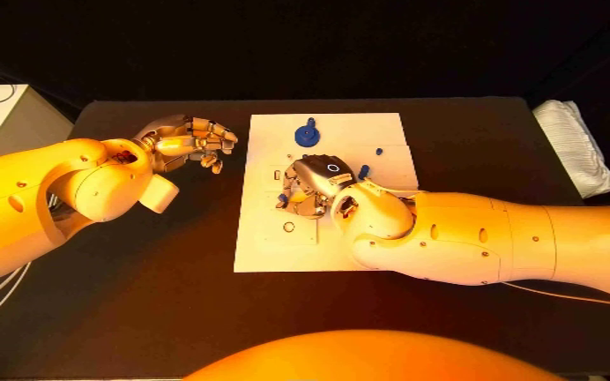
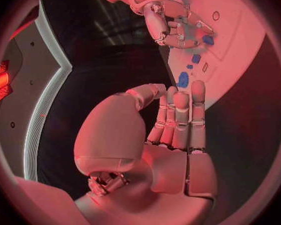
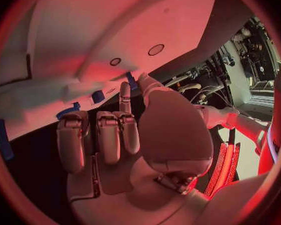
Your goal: Assemble the parts on the task board
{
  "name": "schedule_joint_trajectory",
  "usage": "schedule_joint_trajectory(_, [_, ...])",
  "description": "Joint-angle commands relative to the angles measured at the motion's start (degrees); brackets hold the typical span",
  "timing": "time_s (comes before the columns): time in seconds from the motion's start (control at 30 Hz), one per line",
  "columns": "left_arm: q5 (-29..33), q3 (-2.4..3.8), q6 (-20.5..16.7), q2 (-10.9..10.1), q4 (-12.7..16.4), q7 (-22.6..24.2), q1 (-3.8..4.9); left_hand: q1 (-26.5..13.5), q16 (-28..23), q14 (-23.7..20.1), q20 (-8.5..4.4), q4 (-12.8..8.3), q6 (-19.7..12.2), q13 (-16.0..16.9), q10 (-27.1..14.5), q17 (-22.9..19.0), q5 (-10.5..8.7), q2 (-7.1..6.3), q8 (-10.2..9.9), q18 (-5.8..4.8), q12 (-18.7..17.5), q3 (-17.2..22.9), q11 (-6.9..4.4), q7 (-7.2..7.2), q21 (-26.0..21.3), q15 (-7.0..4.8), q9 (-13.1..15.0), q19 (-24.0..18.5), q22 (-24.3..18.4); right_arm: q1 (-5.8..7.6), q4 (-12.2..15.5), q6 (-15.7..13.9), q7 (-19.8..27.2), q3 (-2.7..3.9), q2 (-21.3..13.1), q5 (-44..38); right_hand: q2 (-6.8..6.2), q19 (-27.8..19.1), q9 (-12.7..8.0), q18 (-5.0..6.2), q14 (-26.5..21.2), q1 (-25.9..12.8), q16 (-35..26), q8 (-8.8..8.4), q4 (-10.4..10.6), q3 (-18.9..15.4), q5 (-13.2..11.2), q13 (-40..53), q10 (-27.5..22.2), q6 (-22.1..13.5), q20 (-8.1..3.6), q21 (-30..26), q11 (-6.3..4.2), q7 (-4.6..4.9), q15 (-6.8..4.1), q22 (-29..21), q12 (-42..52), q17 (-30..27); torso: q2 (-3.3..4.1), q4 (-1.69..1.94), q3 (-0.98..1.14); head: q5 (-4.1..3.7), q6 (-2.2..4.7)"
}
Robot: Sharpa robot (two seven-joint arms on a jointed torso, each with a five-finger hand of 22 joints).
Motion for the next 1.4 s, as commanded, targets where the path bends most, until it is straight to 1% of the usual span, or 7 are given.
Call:
schedule_joint_trajectory(0.03, [-0.2,0.04,0.94,0.03,0.08,0.12,0.02,0.74,-0.24,-0.42,0.16,-0.33,-0.14,-0.04,-0.3,-0.05,0.03,0.02,-0.27,0.82,-0.03,0.04,0.18,0.57,-0.09,-0.14,-0.05,-0.14,0.05,-0.05,0.19,0.86,0.29,0.01,-0.04,-0.88,0.58,5.99,-0.08,-0.8,5.97,0.11,0.21,-0.08,-0.11,-0.7,-0.26,15.07,6.07,-0.05,-0.01,0.3,0.31,0.33,0.2,15.09,0.37,15.07,-0.01,0.0,0.0,-0.03,-0.08])
schedule_joint_trajectory(0.33, [-0.34,0.04,0.99,-0.02,0.06,0.01,0.02,0.74,-0.24,-0.42,0.16,-0.33,-0.14,-0.04,-0.3,-0.05,0.03,0.02,-0.27,0.82,-0.03,0.04,0.18,0.57,-0.09,-0.14,-0.05,-0.14,0.05,-0.06,0.38,1.35,0.35,0.01,-0.27,-0.87,0.61,5.99,-0.1,-0.8,5.97,0.0,0.21,-0.07,-0.1,-1.08,-0.28,15.07,6.07,-0.04,0.0,0.3,0.32,0.34,0.2,15.09,0.37,15.07,-0.03,-0.04,-0.03,0.0,-0.06])
schedule_joint_trajectory(0.5, [-0.35,0.04,0.98,-0.04,-0.02,-0.01,0.02,0.85,-0.24,-0.47,0.17,-0.4,-0.13,-0.1,-0.31,-0.1,0.03,0.01,-0.28,0.82,-0.02,0.02,0.21,0.6,-0.02,-0.12,-0.11,-0.17,0.11,-0.07,0.49,1.49,0.26,0.01,-0.45,-0.88,0.67,5.99,-0.12,-0.8,5.97,-0.05,0.21,-0.06,-0.1,-1.26,-0.28,15.07,6.07,-0.03,0.0,0.3,0.32,0.34,0.21,15.09,0.37,15.07,-0.03,-0.04,0.04,-0.04,-0.08])
schedule_joint_trajectory(0.7, [-0.36,0.04,0.96,-0.06,-0.07,-0.04,0.02,0.85,-0.24,-0.47,0.17,-0.4,-0.13,-0.1,-0.31,-0.1,0.03,0.01,-0.28,0.82,-0.02,0.02,0.21,0.6,-0.02,-0.12,-0.11,-0.17,0.11,-0.08,0.5,1.69,0.16,0.01,-0.63,-0.89,0.72,5.99,-0.12,-0.8,5.97,-0.06,0.21,-0.06,-0.11,-1.33,-0.27,15.07,6.07,-0.02,0.01,0.3,0.32,0.33,0.21,15.09,0.37,15.07,0.02,-0.02,0.02,-0.06,-0.03])
schedule_joint_trajectory(0.93, [-0.37,0.04,0.97,-0.04,-0.17,-0.1,0.02,0.85,-0.24,-0.47,0.17,-0.4,-0.13,-0.1,-0.31,-0.1,0.03,0.01,-0.28,0.82,-0.02,0.02,0.21,0.6,-0.02,-0.12,-0.11,-0.17,0.11,-0.09,0.68,1.78,0.33,0.01,-0.71,-0.89,0.87,5.99,-0.14,-0.8,5.97,0.01,0.21,-0.05,-0.14,-1.42,-0.21,15.07,6.07,-0.01,0.01,0.3,0.3,0.32,0.21,15.09,0.37,15.07,0.03,-0.01,0.05,-0.08,-0.1])
schedule_joint_trajectory(1.2, [-0.39,0.04,1.02,-0.02,-0.27,-0.19,0.02,0.85,-0.24,-0.47,0.17,-0.4,-0.13,-0.1,-0.31,-0.1,0.03,0.01,-0.28,0.82,-0.02,0.02,0.21,0.6,-0.02,-0.12,-0.11,-0.17,0.11,-0.09,0.8,1.68,0.48,0.01,-0.73,-0.89,0.95,5.99,-0.15,-0.8,5.97,0.08,0.21,-0.06,-0.16,-1.46,-0.16,15.07,6.07,-0.02,0.01,0.3,0.29,0.31,0.21,15.09,0.37,15.07,-0.02,0.0,0.02,-0.08,-0.2])
schedule_joint_trajectory(1.4, [-0.4,0.04,1.07,0.0,-0.31,-0.27,0.02,0.99,-0.23,-0.55,0.18,-0.49,-0.14,-0.17,-0.32,-0.19,0.04,0.0,-0.29,0.82,0.0,0.0,0.24,0.64,0.07,-0.09,-0.2,-0.23,0.19,-0.09,0.86,1.66,0.53,0.01,-0.75,-0.89,0.95,5.99,-0.15,-0.8,5.97,0.08,0.21,-0.06,-0.16,-1.46,-0.16,15.07,6.07,-0.02,0.01,0.3,0.29,0.31,0.21,15.09,0.37,15.07,-0.01,0.02,0.0,-0.09,-0.14])
